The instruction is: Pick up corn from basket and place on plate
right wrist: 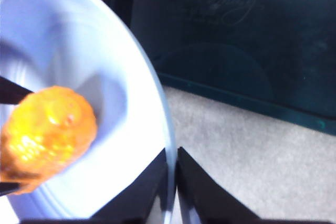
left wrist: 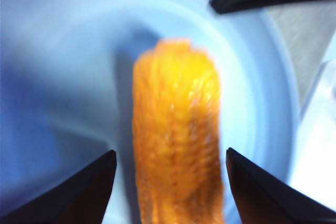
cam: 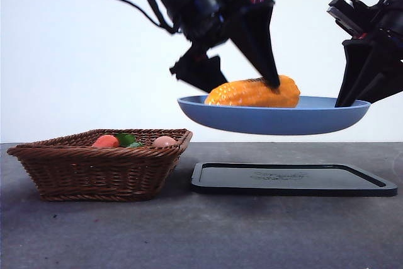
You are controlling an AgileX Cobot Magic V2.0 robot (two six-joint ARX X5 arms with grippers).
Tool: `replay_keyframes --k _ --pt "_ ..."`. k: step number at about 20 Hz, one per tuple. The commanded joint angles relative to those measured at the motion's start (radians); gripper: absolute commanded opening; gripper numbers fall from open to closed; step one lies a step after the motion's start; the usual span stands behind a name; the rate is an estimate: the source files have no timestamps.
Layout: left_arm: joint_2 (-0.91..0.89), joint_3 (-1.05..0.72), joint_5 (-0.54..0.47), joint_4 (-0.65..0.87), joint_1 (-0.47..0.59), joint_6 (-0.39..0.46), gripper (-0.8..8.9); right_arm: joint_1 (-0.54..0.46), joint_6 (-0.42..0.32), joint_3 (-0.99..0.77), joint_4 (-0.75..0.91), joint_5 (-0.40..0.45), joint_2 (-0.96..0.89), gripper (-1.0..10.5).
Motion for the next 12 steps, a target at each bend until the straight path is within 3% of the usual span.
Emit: replay_keyframes --k 1,5,12 --pt "0.018 0.079 0.002 -0.053 -0.008 0.027 3.43 0.002 0.010 0.019 0.004 -0.006 0.013 0.0" --pt "0.018 0.190 0.002 -0.196 -0.001 0.064 3.43 -0.005 0.021 0.019 0.027 0.047 0.014 0.0" --pt "-0.011 0.329 0.002 -0.349 0.045 0.084 3.39 -0.093 0.029 0.029 0.129 0.045 0.122 0.0"
